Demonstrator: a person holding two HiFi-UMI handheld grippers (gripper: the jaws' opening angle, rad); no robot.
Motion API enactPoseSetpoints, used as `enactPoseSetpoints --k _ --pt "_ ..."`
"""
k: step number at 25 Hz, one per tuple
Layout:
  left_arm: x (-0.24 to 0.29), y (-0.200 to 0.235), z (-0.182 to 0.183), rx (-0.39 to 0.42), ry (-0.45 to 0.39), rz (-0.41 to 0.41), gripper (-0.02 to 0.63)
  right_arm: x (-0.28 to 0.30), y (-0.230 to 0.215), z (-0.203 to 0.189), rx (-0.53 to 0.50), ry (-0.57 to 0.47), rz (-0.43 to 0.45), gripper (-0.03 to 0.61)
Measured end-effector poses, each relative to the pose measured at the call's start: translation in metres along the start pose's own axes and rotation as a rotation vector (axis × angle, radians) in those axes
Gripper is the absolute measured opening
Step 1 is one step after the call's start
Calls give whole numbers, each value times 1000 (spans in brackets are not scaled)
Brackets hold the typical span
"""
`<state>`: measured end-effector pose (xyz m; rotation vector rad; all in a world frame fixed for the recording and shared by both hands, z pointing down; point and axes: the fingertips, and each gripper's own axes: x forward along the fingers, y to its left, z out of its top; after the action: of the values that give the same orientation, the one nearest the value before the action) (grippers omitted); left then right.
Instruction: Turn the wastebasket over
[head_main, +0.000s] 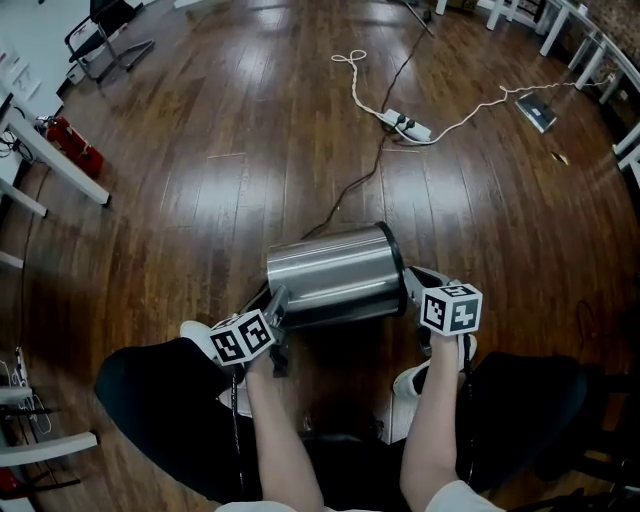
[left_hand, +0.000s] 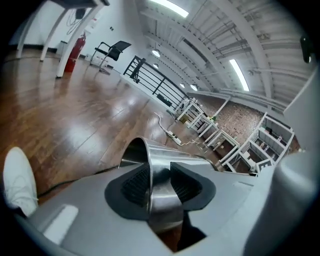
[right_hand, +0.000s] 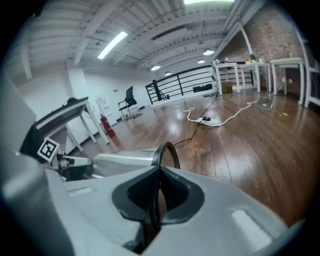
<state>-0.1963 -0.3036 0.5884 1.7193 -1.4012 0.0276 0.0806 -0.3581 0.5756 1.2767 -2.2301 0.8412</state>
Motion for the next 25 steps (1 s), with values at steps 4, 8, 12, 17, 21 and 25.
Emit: enactPoseSetpoints --k 4,8,12,17,21,25 --pt "5 -29 23 99 -2 -43 129 -8 -17 1 53 -40 -43 -8" --pt "11 -99 62 300 -28 -123 108 -13 -41 -14 56 7 -122 -9" --pt "34 -190 58 736 62 -205 94 28 -35 -68 256 68 -12 -9" --pt "70 -257 -28 1220 222 -216 98 27 -78 -123 537 49 -127 -11" --pt "74 -270 -101 1495 280 -216 105 -8 -115 -99 583 -83 -240 -11" --pt "73 -252 -143 1638 207 -167 106 -13 -108 -82 531 -131 -202 -11"
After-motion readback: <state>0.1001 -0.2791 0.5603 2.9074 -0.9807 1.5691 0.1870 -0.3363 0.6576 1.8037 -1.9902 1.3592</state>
